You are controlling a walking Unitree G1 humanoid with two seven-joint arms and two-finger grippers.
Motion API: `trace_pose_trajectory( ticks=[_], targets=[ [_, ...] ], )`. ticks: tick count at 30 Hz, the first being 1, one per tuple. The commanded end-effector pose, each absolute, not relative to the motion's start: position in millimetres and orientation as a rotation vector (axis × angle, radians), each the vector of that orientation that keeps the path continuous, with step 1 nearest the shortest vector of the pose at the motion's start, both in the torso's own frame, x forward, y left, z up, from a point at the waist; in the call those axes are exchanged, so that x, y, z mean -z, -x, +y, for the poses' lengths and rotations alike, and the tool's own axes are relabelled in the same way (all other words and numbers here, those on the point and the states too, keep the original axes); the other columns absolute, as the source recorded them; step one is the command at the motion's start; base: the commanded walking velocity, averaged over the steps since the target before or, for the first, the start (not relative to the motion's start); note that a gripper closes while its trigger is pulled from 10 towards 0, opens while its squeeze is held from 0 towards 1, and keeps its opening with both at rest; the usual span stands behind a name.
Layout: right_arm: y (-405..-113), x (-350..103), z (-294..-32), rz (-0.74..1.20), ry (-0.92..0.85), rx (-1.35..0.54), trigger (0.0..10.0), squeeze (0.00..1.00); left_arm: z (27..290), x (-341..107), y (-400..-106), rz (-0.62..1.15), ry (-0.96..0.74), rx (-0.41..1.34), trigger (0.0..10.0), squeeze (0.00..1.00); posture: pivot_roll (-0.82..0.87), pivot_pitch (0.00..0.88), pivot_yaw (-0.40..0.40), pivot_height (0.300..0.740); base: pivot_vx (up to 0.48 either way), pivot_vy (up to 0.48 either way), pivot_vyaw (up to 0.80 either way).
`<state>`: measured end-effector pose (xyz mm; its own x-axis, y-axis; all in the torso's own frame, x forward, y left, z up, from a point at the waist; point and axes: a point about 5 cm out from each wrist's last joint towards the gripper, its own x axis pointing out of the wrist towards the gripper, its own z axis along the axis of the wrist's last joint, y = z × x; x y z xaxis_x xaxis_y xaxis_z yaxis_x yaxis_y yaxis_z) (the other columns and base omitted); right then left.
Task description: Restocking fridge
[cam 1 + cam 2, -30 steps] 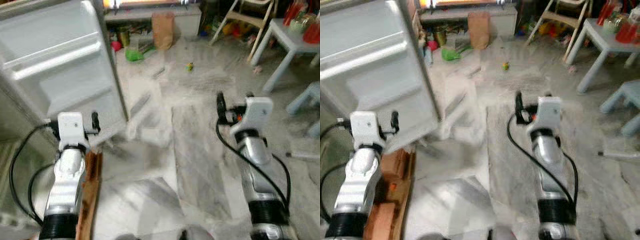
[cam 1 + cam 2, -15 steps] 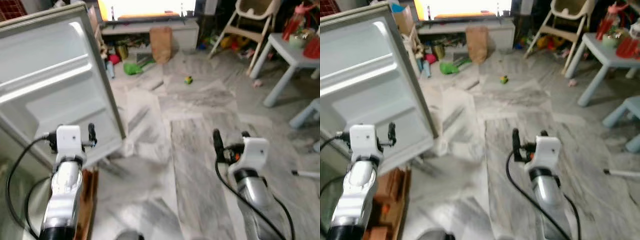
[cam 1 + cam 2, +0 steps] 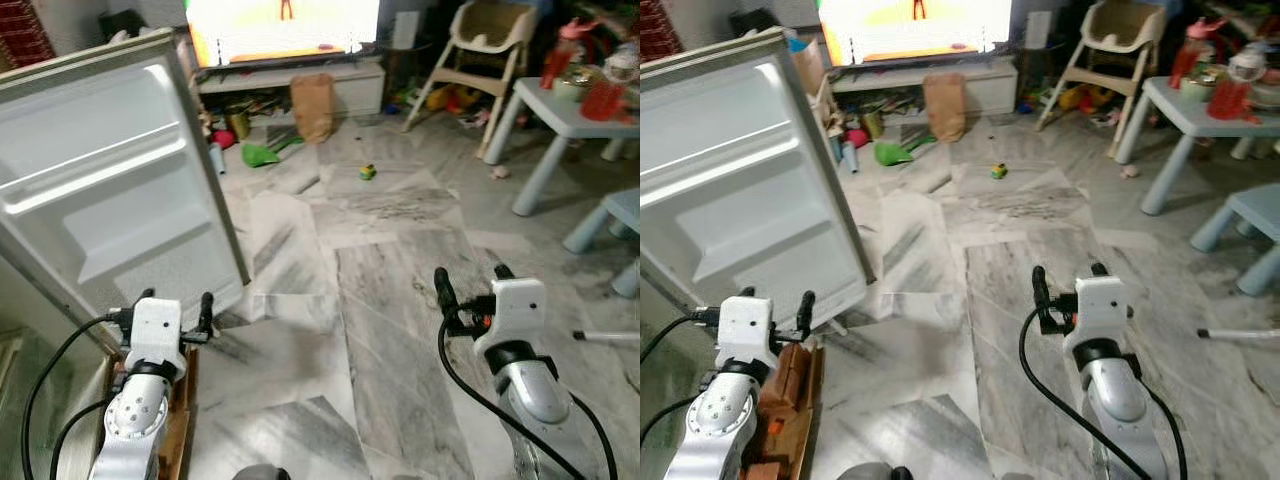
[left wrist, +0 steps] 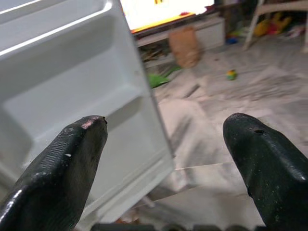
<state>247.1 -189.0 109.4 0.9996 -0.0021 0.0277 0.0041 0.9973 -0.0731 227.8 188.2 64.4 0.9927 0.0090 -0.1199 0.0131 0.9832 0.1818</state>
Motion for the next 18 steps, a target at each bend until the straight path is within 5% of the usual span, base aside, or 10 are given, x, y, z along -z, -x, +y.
trace_pose_trajectory(
  ticks=[1,18],
  targets=[
    [-255.0,-110.6,-183.4,-0.063,0.048,0.035,10.0,0.0,182.6,-60.3,-232.7,0.133,-0.158,0.008,10.0,0.0,-0.01,0.0,0.045,0.74,0.0,0.0,0.0],
    [-264.9,-98.1,-166.2,-0.054,0.033,0.004,10.0,0.0,184.9,-80.3,-251.6,0.075,-0.148,-0.055,10.0,0.0,0.02,0.006,0.083,0.74,0.0,0.0,0.0]
  ],
)
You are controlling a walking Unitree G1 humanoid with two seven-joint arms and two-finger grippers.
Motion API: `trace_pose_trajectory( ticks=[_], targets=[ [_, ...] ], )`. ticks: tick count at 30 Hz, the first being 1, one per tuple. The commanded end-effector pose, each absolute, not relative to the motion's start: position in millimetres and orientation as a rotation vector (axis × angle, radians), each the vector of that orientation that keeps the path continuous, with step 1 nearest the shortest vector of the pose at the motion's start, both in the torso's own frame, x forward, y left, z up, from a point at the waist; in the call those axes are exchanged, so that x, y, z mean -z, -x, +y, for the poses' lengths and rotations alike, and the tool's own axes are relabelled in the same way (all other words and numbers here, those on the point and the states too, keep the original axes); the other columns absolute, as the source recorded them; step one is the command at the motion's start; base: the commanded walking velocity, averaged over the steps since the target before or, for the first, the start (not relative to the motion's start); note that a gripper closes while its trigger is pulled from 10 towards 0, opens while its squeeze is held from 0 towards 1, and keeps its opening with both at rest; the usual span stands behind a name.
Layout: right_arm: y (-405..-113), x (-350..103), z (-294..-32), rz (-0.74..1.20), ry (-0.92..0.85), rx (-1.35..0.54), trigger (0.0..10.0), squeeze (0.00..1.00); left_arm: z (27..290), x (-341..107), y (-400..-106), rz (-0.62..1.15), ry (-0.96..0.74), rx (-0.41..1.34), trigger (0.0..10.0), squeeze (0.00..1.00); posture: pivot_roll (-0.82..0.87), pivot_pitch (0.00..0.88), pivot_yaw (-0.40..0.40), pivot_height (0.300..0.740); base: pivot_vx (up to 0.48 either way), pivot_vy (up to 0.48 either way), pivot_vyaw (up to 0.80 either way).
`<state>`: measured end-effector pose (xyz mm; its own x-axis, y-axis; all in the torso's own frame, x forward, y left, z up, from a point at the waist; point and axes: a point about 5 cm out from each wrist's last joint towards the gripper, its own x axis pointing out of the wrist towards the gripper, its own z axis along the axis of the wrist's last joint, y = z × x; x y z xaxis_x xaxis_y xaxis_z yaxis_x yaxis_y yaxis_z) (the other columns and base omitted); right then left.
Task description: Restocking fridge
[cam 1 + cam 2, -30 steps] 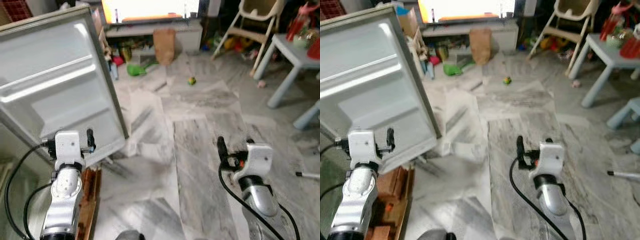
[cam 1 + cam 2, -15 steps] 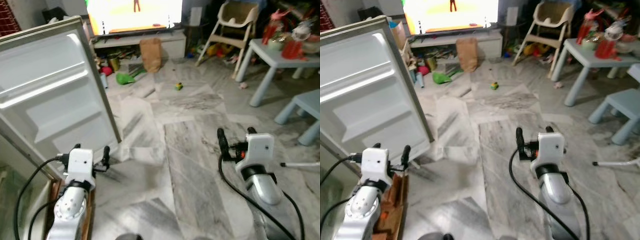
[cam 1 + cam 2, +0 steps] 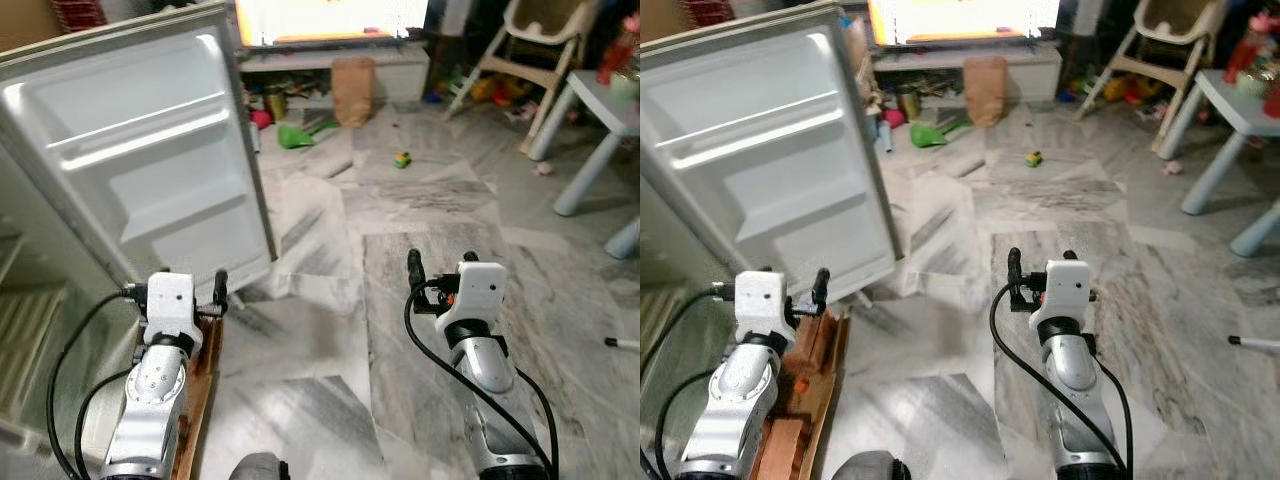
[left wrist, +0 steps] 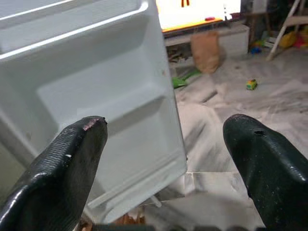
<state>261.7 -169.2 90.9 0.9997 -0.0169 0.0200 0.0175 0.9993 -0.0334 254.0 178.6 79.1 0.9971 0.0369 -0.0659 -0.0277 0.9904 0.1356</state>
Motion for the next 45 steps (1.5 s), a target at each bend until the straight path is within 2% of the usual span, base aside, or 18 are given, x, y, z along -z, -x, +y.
trace_pose_trajectory(
  ticks=[1,8,16,24,39,45],
  targets=[
    [-265.1,-99.2,-165.5,-0.062,0.039,0.001,10.0,0.0,185.4,-81.5,-250.7,0.069,-0.148,-0.057,10.0,0.0,0.03,0.019,0.085,0.74,0.0,0.0,0.0],
    [-263.4,-99.2,-164.9,-0.068,0.058,-0.02,10.0,0.0,181.6,-79.0,-244.7,0.08,-0.137,-0.056,10.0,0.0,0.03,0.055,0.056,0.74,0.0,0.0,0.0],
    [-264.4,-97.3,-166.5,-0.051,0.054,-0.027,10.0,0.0,169.7,-82.7,-254.8,0.055,-0.119,0.0,10.0,0.0,0.04,0.067,0.023,0.74,0.0,0.0,0.0],
    [-262.9,-99.7,-162.1,-0.059,0.073,-0.066,10.0,0.0,158.6,-83.8,-259.9,0.045,-0.12,0.035,10.0,0.0,0.0,0.089,0.024,0.74,0.388,0.0,0.25],
    [-265.2,-92.8,-160.3,-0.006,0.016,-0.069,10.0,0.0,156.7,-85.0,-256.9,0.058,-0.142,0.079,10.0,0.0,0.02,0.109,0.013,0.74,0.358,-0.315,0.0],
    [-268.5,-95.9,-152.5,-0.027,0.064,-0.125,10.0,0.0,150.4,-86.9,-257.9,0.052,-0.155,0.112,10.0,0.0,0.01,0.106,0.018,0.74,0.355,-0.318,-0.8]
  ],
)
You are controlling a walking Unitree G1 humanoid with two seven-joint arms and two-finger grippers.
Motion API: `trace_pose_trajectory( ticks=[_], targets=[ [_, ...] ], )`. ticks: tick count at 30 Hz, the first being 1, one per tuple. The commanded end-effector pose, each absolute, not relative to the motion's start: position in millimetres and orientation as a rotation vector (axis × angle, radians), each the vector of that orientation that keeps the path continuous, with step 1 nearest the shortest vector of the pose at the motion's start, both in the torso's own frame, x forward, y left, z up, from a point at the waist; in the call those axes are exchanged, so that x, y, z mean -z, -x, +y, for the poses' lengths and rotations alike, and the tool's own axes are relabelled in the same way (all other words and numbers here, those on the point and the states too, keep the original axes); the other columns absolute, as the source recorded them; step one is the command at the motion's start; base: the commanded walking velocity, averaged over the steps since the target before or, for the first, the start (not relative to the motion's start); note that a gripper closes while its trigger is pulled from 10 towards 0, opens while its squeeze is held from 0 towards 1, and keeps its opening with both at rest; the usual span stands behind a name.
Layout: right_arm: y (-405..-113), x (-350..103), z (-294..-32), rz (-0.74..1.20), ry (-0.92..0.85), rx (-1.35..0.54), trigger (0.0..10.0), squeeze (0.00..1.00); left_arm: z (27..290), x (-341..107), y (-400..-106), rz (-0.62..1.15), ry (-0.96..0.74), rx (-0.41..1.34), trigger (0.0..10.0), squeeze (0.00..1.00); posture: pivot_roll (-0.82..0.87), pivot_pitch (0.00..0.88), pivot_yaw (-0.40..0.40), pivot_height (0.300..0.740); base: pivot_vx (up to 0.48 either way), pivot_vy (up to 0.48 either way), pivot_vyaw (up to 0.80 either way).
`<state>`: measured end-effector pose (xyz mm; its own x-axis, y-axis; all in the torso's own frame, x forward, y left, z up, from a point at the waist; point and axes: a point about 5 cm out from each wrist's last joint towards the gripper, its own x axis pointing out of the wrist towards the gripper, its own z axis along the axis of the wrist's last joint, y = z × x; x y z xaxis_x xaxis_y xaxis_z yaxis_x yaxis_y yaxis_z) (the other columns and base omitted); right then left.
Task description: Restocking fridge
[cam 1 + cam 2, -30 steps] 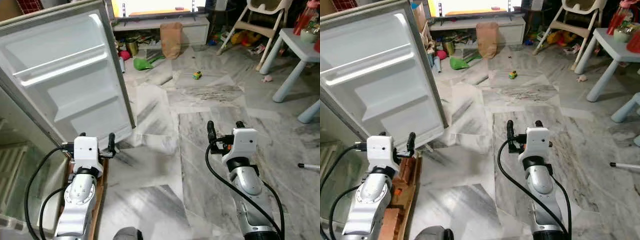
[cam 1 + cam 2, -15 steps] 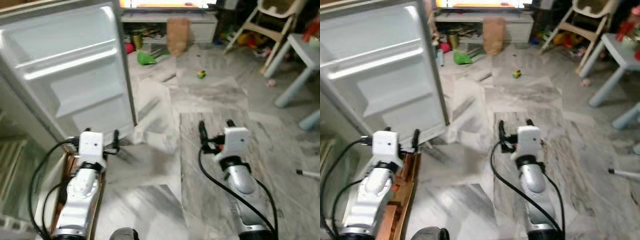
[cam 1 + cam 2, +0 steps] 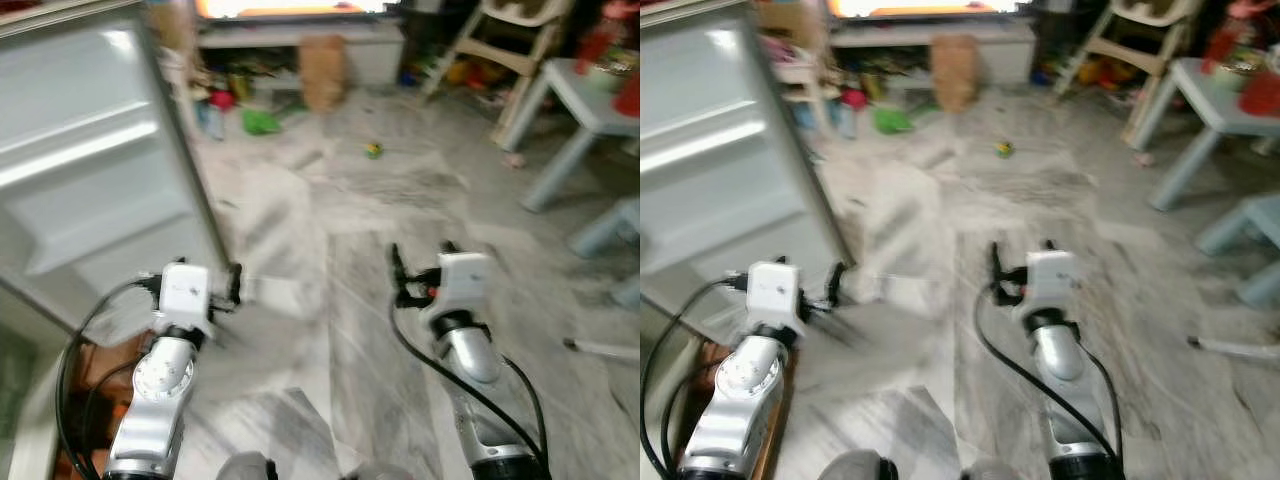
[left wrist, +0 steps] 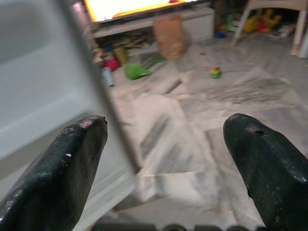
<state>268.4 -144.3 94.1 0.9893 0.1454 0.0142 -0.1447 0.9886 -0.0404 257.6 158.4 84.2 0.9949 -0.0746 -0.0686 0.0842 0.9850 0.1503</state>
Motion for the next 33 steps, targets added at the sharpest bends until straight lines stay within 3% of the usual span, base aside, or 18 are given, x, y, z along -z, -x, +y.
trace_pose_trajectory(
  ticks=[1,13,25,33],
  targets=[
    [-269.0,-95.2,-153.4,-0.021,0.053,-0.109,10.0,0.0,150.0,-87.4,-258.0,0.05,-0.16,0.118,10.0,0.0,0.01,0.104,0.021,0.74,0.356,-0.319,-0.8],
    [-274.1,-96.8,-152.1,-0.032,0.05,-0.107,10.0,0.0,149.6,-98.9,-267.2,0.014,-0.167,0.127,10.0,0.0,0.01,0.101,0.022,0.74,0.367,-0.305,-0.8],
    [-275.6,-100.0,-150.2,-0.05,0.047,-0.106,10.0,0.0,161.8,-103.1,-264.5,0.012,-0.176,0.094,10.0,0.0,0.02,0.125,0.022,0.74,0.376,0.0,-0.8],
    [-275.6,-100.0,-149.7,-0.052,0.047,-0.112,10.0,0.0,153.5,-100.3,-262.8,0.025,-0.16,0.107,10.0,0.0,0.01,0.124,0.021,0.74,0.164,0.0,-0.8]
  ],
)
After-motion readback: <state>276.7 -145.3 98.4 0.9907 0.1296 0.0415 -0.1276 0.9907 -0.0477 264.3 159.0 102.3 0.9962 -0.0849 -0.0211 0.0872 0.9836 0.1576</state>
